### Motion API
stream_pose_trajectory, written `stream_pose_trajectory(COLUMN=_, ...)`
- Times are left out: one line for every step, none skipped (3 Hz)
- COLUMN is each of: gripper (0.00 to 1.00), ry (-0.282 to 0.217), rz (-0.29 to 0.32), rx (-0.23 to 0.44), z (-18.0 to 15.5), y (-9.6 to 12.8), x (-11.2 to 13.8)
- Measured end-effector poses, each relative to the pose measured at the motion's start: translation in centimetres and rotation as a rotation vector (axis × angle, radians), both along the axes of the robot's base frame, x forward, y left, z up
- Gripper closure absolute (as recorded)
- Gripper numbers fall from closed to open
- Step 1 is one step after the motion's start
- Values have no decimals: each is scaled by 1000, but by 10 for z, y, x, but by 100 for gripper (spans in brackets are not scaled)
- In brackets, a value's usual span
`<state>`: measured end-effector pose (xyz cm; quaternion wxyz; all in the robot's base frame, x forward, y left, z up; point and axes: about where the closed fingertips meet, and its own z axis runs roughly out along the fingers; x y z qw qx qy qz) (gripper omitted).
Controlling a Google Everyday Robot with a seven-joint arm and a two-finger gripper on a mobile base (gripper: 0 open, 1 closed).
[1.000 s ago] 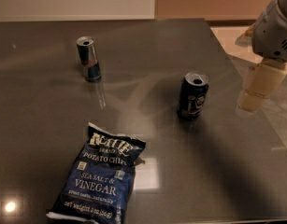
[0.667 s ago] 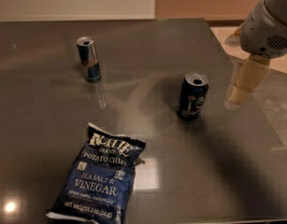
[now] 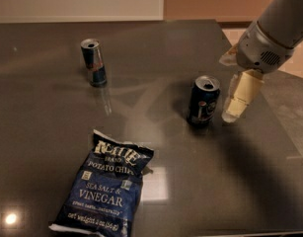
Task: Move pepsi can near redbull can
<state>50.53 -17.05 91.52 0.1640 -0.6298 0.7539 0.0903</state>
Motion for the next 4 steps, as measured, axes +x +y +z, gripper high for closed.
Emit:
stream_pose_trajectory(gripper=0, ry=27, rz=23, rx=38, z=-15, y=9, x=3)
stream_pose_trajectory(gripper=0, ry=46, rz=41, rx=70, z=-24, y=19, x=6)
stream_pose_trajectory(gripper=17, ry=44, rz=55, rx=94, z=-27, y=28, x=9)
stream_pose_trajectory(gripper=41, ry=45, rz=60, rx=98, z=-29, y=31, x=10)
